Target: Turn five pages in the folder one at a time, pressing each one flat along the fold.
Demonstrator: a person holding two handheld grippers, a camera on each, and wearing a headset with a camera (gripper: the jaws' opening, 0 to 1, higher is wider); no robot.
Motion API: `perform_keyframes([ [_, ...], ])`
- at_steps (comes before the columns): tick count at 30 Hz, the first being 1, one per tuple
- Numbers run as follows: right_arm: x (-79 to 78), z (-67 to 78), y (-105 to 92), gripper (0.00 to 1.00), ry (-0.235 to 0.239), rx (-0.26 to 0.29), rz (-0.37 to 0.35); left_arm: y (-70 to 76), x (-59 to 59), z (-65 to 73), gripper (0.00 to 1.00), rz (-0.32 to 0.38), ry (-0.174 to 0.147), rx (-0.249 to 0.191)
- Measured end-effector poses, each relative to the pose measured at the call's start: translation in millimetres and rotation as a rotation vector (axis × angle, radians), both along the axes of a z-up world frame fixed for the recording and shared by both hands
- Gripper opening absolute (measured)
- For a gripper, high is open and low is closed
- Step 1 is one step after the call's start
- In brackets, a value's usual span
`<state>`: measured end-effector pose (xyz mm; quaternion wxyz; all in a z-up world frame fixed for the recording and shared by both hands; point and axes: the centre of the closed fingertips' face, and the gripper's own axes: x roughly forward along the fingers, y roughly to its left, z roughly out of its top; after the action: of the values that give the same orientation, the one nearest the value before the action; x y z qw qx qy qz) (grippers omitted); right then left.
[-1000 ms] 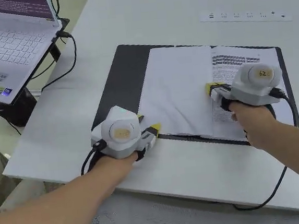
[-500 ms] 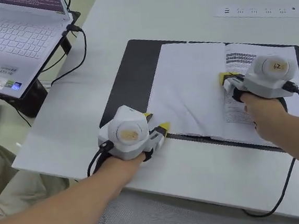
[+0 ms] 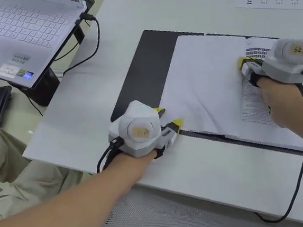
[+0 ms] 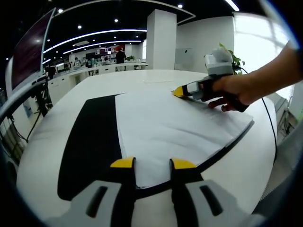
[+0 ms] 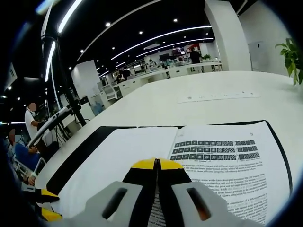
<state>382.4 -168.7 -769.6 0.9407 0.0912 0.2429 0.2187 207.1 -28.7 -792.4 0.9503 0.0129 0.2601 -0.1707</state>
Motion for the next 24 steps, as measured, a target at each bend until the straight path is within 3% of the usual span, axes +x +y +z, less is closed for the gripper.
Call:
perform_keyframes([
  [5, 8.3, 4.9, 2.5, 0.0, -0.006, 0.0, -0.011, -0.1, -1.3, 0.6, 0.28, -0.003, 0.0, 0.001],
  [12, 32.3, -1.7, 3.1, 0.0, -0.017, -0.016, -0.01, 0.1, -2.1, 1.3, 0.28, -0.001, -0.003, -0.002],
  [24, 71.4, -11.9, 9.5, 0.0, -0.054, -0.101, 0.022, 0.0, -2.1, 1.9, 0.28, -0.001, -0.006, -0.001],
])
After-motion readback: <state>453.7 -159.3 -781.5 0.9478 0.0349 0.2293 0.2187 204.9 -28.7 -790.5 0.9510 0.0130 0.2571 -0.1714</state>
